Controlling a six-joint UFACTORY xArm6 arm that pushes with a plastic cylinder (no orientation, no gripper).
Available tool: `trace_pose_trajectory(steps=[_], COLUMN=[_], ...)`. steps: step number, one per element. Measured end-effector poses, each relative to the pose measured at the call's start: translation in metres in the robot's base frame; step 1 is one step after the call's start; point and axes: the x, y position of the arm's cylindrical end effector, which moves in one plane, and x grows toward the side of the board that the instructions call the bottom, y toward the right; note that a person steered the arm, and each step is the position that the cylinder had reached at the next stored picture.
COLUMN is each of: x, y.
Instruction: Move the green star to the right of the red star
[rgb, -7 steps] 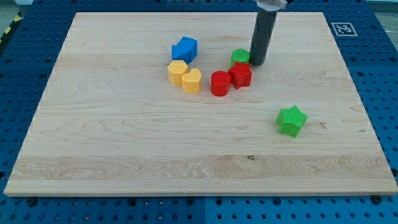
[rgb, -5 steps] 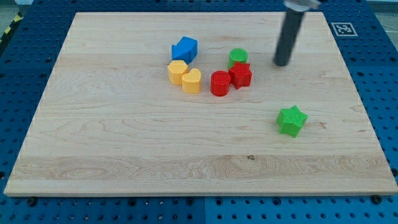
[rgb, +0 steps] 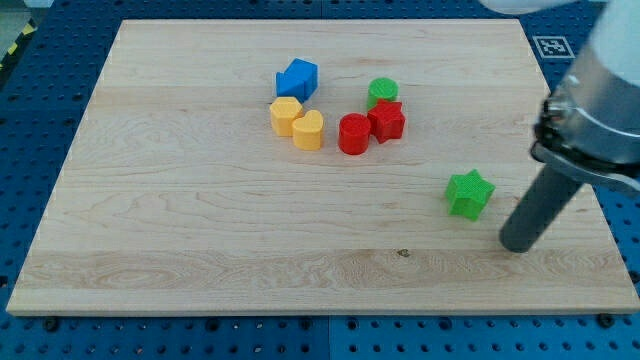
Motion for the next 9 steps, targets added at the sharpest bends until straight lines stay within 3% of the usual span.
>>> trace_pose_trajectory(steps=[3,4,5,6,9], x=[-0.100,-0.102,-0.062,-0.055,-0.147], y=[-0.016,-0.015,-0.015,-0.039,-0.019])
